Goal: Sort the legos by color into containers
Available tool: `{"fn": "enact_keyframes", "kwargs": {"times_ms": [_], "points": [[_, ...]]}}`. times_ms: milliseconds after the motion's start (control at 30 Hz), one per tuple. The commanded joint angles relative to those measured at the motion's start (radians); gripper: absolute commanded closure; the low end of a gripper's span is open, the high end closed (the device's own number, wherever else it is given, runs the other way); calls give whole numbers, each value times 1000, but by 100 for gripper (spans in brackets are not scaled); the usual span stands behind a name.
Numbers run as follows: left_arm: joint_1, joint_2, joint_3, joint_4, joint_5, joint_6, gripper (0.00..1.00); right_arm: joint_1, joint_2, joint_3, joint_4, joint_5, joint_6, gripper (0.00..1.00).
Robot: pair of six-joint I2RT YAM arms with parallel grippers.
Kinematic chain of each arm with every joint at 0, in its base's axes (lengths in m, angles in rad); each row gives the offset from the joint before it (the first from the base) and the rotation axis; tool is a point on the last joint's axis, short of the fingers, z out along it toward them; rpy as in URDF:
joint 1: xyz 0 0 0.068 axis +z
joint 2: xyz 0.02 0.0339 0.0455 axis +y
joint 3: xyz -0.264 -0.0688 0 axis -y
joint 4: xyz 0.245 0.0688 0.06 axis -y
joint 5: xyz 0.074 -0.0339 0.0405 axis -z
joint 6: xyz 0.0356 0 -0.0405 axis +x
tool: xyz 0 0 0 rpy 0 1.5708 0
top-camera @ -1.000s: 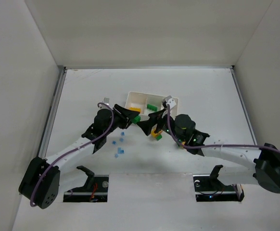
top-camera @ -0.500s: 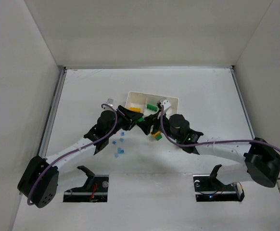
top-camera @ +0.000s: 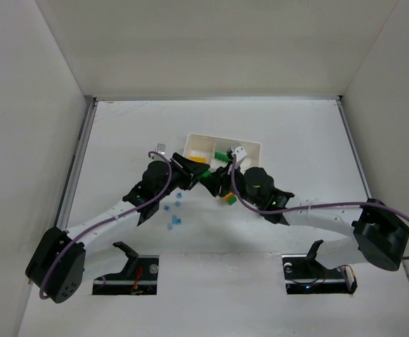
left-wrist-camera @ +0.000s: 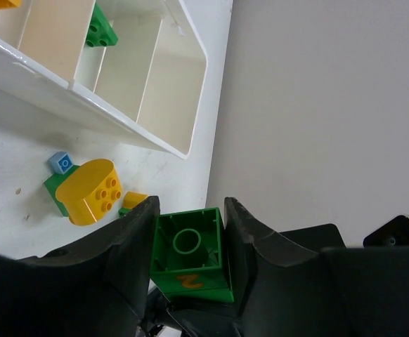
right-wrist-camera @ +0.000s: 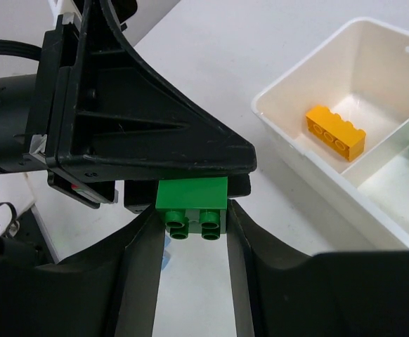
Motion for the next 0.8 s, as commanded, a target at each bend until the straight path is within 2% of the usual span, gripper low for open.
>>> {"fn": "enact_keyframes", "kwargs": {"times_ms": [0, 67, 200, 633, 767], "points": [[7, -11, 34, 34, -5, -11, 58, -4, -33, 14, 78, 30, 15, 65], [10, -17, 35, 29, -5, -6, 55, -7, -37, 4, 72, 32, 10, 65], [15, -22, 35, 16, -13, -3, 54, -14, -49, -19, 66, 42, -2, 65], [1, -3, 43, 14, -25, -8, 62, -14, -42, -33, 43, 119, -57, 65], [-5, 9, 46, 16, -23, -11, 69, -8, -31, -33, 52, 128, -70, 65]]}}
